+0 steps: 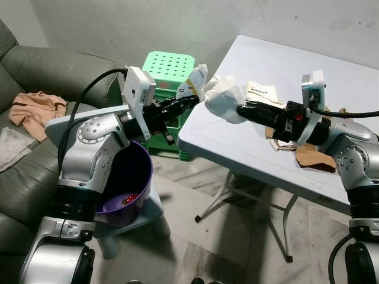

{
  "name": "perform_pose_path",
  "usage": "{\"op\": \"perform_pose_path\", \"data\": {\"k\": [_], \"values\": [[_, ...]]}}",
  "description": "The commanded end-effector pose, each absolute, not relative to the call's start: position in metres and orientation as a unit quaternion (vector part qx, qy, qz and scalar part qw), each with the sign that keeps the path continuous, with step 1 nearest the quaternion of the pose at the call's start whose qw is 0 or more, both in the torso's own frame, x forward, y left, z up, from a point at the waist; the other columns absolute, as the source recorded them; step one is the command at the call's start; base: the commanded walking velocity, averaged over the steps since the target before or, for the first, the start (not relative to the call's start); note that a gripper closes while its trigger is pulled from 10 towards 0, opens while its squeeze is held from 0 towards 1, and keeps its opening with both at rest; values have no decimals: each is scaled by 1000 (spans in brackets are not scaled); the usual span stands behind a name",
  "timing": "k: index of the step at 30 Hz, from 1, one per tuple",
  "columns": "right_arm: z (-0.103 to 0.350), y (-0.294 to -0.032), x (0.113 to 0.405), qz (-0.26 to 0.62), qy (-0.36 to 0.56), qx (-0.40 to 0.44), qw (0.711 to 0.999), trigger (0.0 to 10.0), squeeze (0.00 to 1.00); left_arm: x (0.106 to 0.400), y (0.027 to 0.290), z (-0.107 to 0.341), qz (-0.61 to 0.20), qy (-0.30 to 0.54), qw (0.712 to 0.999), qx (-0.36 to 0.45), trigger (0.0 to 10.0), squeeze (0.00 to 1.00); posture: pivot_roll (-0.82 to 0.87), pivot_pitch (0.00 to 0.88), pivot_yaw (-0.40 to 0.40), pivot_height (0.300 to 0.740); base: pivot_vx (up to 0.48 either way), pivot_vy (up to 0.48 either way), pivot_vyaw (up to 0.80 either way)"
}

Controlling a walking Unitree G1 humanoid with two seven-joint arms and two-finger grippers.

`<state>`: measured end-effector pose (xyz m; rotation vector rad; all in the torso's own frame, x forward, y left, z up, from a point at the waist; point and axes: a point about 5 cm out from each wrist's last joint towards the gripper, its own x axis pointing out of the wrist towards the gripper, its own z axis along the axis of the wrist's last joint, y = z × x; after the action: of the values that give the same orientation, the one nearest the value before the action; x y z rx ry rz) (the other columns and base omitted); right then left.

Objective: Picking trash to rubbish bin

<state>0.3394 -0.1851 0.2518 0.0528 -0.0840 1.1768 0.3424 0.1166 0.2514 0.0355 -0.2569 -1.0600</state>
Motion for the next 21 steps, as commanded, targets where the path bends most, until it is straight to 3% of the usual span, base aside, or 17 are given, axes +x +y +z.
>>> {"op": "perform_pose_path", "data": {"k": [1, 7, 21], "values": [[260, -187, 338, 560, -49, 19, 827, 10000, 1000, 340, 115, 259, -511, -133, 849, 24, 0, 0, 73, 97, -89, 740, 0, 0, 0], [263, -188, 339, 548, -61, 32, 833, 10000, 1000, 340, 117, 259, -506, -133, 852, 18, 0, 0, 72, 98, -87, 740, 0, 0, 0], [259, -198, 347, 419, -112, 91, 897, 10000, 1000, 340, 132, 249, -425, -138, 894, -37, 0, 0, 73, 104, -85, 740, 0, 0, 0]]}}
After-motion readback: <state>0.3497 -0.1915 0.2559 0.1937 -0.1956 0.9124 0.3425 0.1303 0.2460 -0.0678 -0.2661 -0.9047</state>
